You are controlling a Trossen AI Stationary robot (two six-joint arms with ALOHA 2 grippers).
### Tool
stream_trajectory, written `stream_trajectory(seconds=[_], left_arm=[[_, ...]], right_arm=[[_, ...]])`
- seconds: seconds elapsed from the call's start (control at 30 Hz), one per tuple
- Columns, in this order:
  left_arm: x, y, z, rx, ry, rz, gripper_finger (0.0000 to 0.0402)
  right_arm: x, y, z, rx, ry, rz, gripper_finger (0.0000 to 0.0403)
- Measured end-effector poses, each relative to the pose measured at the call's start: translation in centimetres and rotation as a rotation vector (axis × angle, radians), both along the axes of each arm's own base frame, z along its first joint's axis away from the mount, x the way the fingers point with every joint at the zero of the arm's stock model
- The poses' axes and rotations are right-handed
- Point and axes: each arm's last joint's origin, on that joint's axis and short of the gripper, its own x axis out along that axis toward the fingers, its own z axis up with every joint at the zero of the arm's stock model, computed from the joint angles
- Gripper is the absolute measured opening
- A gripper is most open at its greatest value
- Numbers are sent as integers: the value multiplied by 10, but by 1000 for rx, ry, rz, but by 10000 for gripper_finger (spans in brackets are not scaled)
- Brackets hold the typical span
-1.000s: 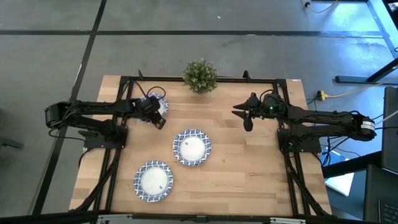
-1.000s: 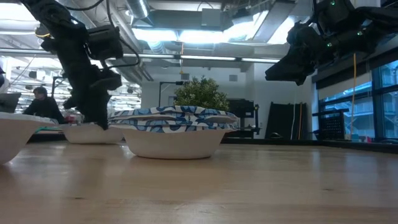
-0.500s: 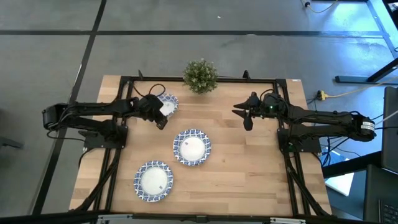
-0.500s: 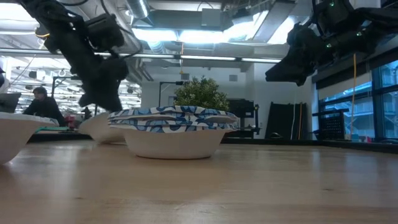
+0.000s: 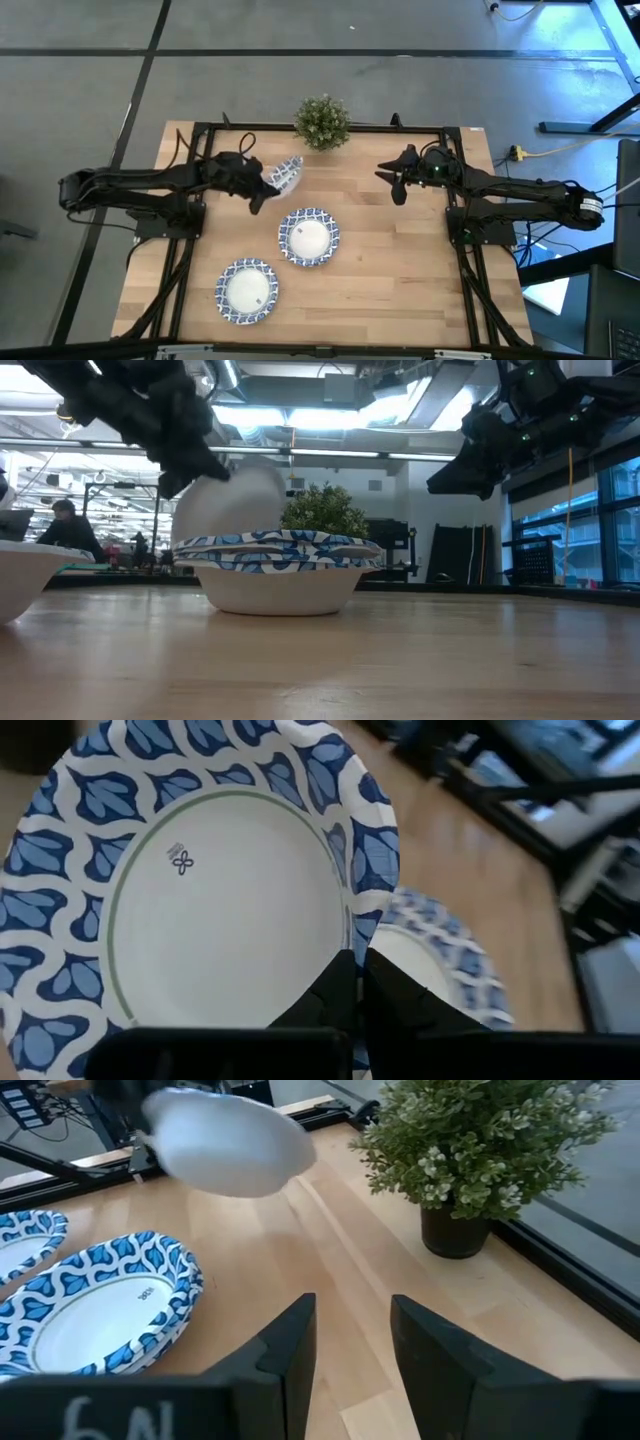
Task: Nest bowls inside each other
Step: Stack the white bowl on the stacked white bowls
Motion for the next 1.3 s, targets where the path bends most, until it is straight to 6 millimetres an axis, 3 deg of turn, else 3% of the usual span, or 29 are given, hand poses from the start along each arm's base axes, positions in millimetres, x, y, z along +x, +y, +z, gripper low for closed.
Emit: stream_trajectory(seconds=[0.33, 0.77, 0.93, 1.3], left_arm=[[23, -34, 30, 76, -94, -235, 4], [55, -69, 46, 194, 105, -415, 2], [70, -83, 38, 199, 167, -460, 3], [94, -115, -15, 209, 361, -494, 4]], right_arm=[[-1, -1, 0, 0, 0, -7, 132], [-1, -1, 0, 60, -17, -29, 132], [-1, -1, 0, 99, -29, -44, 132], [-1, -1, -1, 148, -34, -60, 132]])
